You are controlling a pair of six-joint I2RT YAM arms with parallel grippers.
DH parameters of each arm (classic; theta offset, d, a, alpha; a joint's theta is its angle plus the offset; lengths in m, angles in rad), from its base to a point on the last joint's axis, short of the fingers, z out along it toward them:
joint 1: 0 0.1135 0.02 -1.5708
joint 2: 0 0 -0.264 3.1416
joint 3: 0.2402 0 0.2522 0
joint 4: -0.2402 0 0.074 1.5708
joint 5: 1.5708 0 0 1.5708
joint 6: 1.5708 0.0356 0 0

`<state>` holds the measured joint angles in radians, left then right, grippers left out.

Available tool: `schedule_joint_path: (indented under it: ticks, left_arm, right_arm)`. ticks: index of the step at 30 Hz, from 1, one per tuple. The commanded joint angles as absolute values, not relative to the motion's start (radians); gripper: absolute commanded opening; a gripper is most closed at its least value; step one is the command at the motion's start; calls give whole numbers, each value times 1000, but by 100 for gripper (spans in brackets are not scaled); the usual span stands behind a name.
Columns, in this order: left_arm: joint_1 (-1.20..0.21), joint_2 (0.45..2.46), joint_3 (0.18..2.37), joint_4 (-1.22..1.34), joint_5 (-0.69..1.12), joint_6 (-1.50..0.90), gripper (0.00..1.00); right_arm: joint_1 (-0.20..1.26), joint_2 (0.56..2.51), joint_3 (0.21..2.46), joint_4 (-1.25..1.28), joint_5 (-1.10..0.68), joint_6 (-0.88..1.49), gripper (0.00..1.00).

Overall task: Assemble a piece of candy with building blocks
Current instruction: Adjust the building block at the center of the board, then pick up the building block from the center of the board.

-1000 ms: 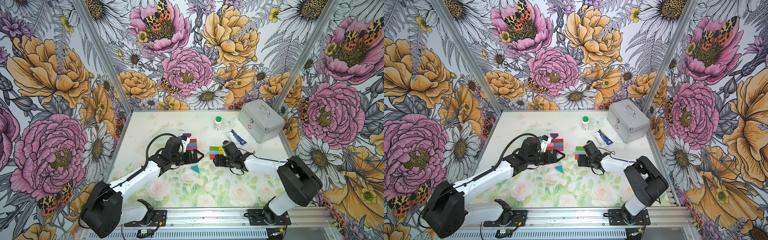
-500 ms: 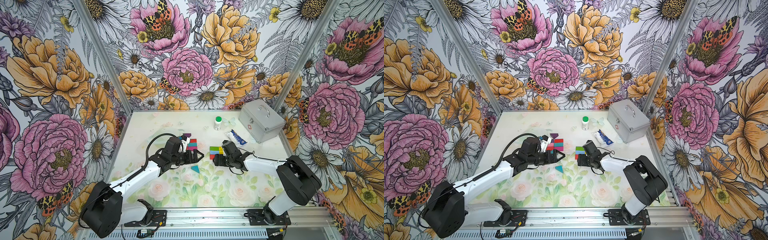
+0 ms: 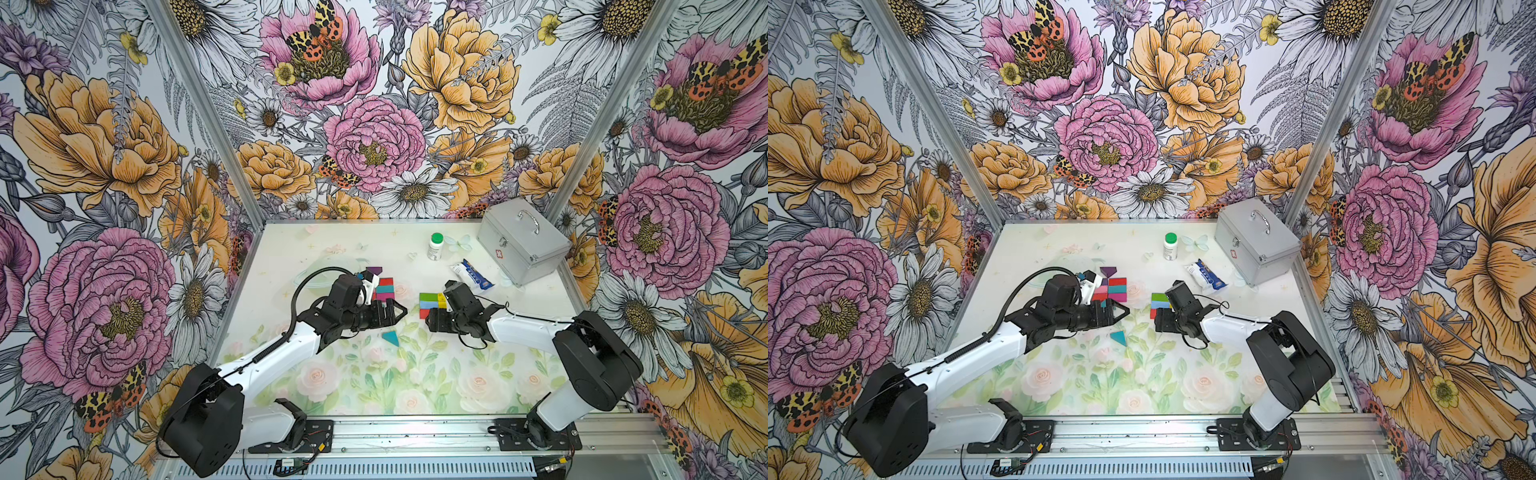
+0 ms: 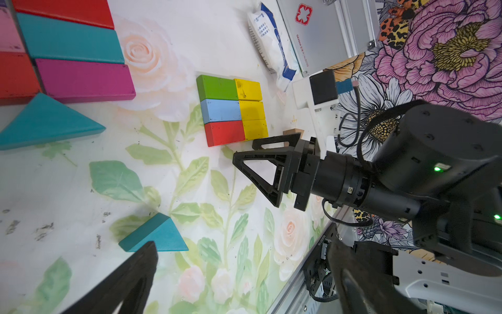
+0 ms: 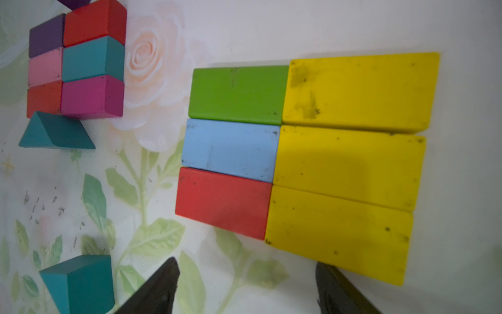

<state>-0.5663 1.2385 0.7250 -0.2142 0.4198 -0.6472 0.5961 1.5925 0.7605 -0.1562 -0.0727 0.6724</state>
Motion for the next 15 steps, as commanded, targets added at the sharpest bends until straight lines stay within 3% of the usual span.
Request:
schedule_joint_path:
  ticks: [1,6,10,15]
  left_arm:
    - [-559,1191,713,-258,399,-630,99]
    - [-564,1137,710,-384,361,-596,99]
    - [-596,1128,711,-484,300,-574,99]
    - [-692,1173,745,-600,168,-544,99]
  right_arm:
    - [594,1533,774,-165,-67,664,81]
    - [602,1433,752,-260,-85,614,82]
    - [622,1344,705,-316,-90,583,100]
    - [663,1216,616,-325,-85,584,100]
